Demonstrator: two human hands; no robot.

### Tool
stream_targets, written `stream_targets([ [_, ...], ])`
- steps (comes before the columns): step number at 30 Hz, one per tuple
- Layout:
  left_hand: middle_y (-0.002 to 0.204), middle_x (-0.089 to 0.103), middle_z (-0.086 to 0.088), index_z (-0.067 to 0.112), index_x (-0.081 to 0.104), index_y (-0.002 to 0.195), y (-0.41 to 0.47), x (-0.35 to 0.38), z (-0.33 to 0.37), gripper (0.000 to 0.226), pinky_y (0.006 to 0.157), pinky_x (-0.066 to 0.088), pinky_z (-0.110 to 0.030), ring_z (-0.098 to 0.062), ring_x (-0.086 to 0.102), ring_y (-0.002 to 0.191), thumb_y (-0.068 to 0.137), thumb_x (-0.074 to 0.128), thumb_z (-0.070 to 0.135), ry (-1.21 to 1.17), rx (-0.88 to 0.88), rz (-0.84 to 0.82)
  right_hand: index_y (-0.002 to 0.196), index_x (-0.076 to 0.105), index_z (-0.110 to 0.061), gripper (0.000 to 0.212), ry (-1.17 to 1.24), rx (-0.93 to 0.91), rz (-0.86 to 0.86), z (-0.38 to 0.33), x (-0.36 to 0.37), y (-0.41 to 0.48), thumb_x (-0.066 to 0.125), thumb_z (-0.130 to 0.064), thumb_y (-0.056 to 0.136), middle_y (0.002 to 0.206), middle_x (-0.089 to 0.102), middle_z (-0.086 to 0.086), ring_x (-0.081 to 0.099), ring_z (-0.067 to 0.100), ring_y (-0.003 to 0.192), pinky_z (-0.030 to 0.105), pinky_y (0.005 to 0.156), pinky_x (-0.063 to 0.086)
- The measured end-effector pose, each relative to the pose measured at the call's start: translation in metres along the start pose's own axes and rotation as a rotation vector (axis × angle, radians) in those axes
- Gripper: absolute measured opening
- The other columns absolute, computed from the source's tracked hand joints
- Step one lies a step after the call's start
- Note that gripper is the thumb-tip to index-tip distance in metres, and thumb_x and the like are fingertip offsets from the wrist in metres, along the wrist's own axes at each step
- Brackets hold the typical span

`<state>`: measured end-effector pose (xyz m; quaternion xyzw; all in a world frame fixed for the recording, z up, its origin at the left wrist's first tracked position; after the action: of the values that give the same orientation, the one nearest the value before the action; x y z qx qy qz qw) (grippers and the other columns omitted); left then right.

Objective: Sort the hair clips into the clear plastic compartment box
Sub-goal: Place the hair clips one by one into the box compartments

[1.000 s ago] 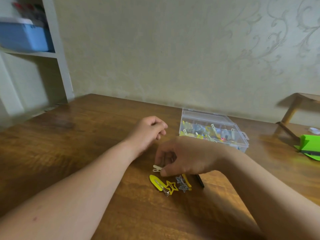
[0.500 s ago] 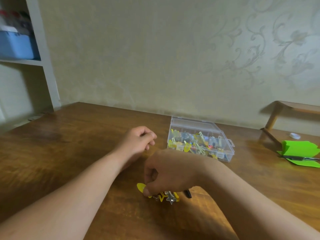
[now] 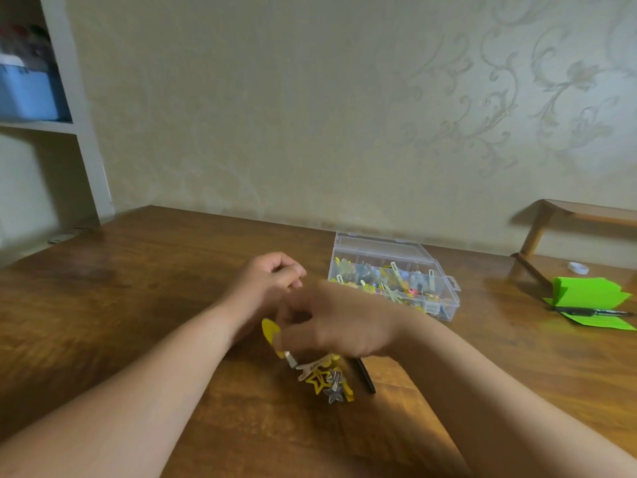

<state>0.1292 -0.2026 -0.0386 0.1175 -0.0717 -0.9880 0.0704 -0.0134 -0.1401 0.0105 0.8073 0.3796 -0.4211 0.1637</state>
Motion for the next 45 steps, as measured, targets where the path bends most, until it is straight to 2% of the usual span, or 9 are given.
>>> stream_targets([
  [3, 0.066, 0.071, 0.004, 0.018, 0.074, 0.084, -0.002, 0.000, 0.002, 0.012, 0.063, 0.047, -0.031, -0.012, 0.061, 0.059, 0.095, 0.070, 0.019, 0.014, 0.008, -0.015, 0.106, 0.065, -0.004, 0.017, 0.448, -0.023, 0.123, 0.009, -0.025, -0.005, 0.064, -0.021, 0.105, 0.089, 0.078, 0.011, 0.066, 0.018, 0.072, 0.031, 0.062, 0.045],
  [5, 0.071, 0.073, 0.005, 0.020, 0.075, 0.088, -0.004, 0.000, 0.002, 0.020, 0.070, 0.049, -0.035, -0.012, 0.062, 0.066, 0.104, 0.064, 0.022, 0.072, 0.012, -0.008, 0.110, 0.059, -0.001, 0.016, 0.626, 0.024, 0.293, 0.027, -0.051, -0.010, 0.060, -0.017, 0.107, 0.091, 0.078, 0.014, 0.070, 0.024, 0.070, 0.030, 0.059, 0.049],
  [10, 0.090, 0.077, 0.005, 0.024, 0.078, 0.099, -0.008, -0.001, 0.005, 0.018, 0.080, 0.053, -0.035, -0.015, 0.068, 0.083, 0.106, 0.061, 0.028, 0.133, 0.041, -0.019, 0.098, 0.074, -0.017, 0.010, 0.297, 0.306, 0.723, 0.100, -0.107, -0.034, 0.065, -0.014, 0.103, 0.079, 0.067, 0.014, 0.060, 0.018, 0.054, 0.031, 0.053, 0.048],
  [14, 0.088, 0.077, 0.007, 0.026, 0.077, 0.099, -0.007, 0.001, 0.005, 0.018, 0.079, 0.053, -0.034, -0.014, 0.067, 0.081, 0.105, 0.061, 0.029, 0.155, 0.047, -0.033, 0.104, 0.075, -0.024, 0.023, -0.038, 0.410, 0.645, 0.117, -0.117, -0.043, 0.056, -0.010, 0.104, 0.083, 0.076, -0.002, 0.065, 0.002, 0.052, 0.031, 0.050, 0.053],
  [19, 0.093, 0.076, 0.004, 0.027, 0.077, 0.101, -0.008, 0.001, 0.007, 0.018, 0.082, 0.054, -0.035, -0.018, 0.068, 0.086, 0.107, 0.060, 0.029, 0.165, 0.052, -0.046, 0.096, 0.066, -0.025, 0.013, -0.095, 0.371, 0.588, 0.112, -0.115, -0.034, 0.064, -0.013, 0.100, 0.081, 0.079, -0.002, 0.077, 0.025, 0.077, 0.053, 0.068, 0.064],
  [25, 0.093, 0.076, 0.006, 0.027, 0.076, 0.101, -0.009, 0.001, 0.008, 0.017, 0.082, 0.054, -0.035, -0.017, 0.068, 0.086, 0.106, 0.060, 0.028, 0.181, 0.059, -0.046, 0.106, 0.076, -0.028, 0.019, -0.257, 0.373, 0.450, 0.109, -0.108, -0.029, 0.061, -0.015, 0.105, 0.093, 0.075, -0.008, 0.070, 0.004, 0.074, 0.025, 0.063, 0.061],
  [35, 0.093, 0.076, 0.006, 0.027, 0.076, 0.101, -0.009, 0.002, 0.008, 0.017, 0.085, 0.056, -0.038, -0.019, 0.069, 0.087, 0.106, 0.060, 0.028, 0.205, 0.062, -0.052, 0.114, 0.077, -0.026, 0.017, -0.307, 0.385, 0.485, 0.115, -0.096, -0.021, 0.073, -0.031, 0.098, 0.106, 0.074, -0.011, 0.068, 0.013, 0.097, 0.034, 0.087, 0.056],
  [40, 0.094, 0.077, 0.005, 0.026, 0.077, 0.101, -0.011, 0.001, 0.010, 0.018, 0.085, 0.056, -0.037, -0.016, 0.068, 0.085, 0.105, 0.060, 0.026, 0.200, 0.053, -0.048, 0.117, 0.076, -0.029, 0.019, -0.334, 0.307, 0.585, 0.101, -0.101, -0.022, 0.069, -0.035, 0.101, 0.109, 0.073, -0.010, 0.063, 0.006, 0.087, 0.024, 0.070, 0.046],
  [45, 0.092, 0.077, 0.006, 0.026, 0.077, 0.098, -0.010, 0.002, 0.010, 0.019, 0.094, 0.055, -0.046, -0.020, 0.070, 0.096, 0.106, 0.061, 0.032, 0.185, 0.028, -0.037, 0.107, 0.077, -0.043, 0.012, -0.323, 0.131, 0.274, 0.049, -0.078, -0.016, 0.075, -0.039, 0.096, 0.101, 0.072, -0.023, 0.067, -0.004, 0.092, 0.018, 0.077, 0.051],
])
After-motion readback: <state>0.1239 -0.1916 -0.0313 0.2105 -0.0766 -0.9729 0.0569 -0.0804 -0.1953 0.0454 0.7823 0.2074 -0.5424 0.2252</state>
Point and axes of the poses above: each hand's wrist, its own y-axis towards the middle knuckle, its own x-axis out of the palm, z = x × y, the point moved 5 cm from there along y, towards the middle knuckle
